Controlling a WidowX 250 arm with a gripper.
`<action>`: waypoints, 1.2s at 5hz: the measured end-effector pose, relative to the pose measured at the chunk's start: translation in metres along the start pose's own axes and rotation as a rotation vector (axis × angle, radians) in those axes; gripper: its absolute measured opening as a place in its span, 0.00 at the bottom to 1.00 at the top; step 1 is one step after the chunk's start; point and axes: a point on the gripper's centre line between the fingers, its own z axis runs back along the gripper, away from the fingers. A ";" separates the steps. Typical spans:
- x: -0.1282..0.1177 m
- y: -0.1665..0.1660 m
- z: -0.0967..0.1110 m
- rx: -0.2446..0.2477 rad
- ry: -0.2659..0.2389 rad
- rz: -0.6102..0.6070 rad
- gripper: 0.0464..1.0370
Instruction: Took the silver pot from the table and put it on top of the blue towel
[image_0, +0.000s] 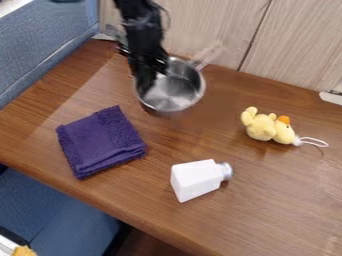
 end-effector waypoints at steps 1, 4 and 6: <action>-0.030 0.022 0.004 -0.026 0.010 0.015 0.04; -0.094 0.042 0.002 -0.066 0.112 0.019 0.04; -0.111 0.047 -0.008 -0.047 0.178 0.068 0.04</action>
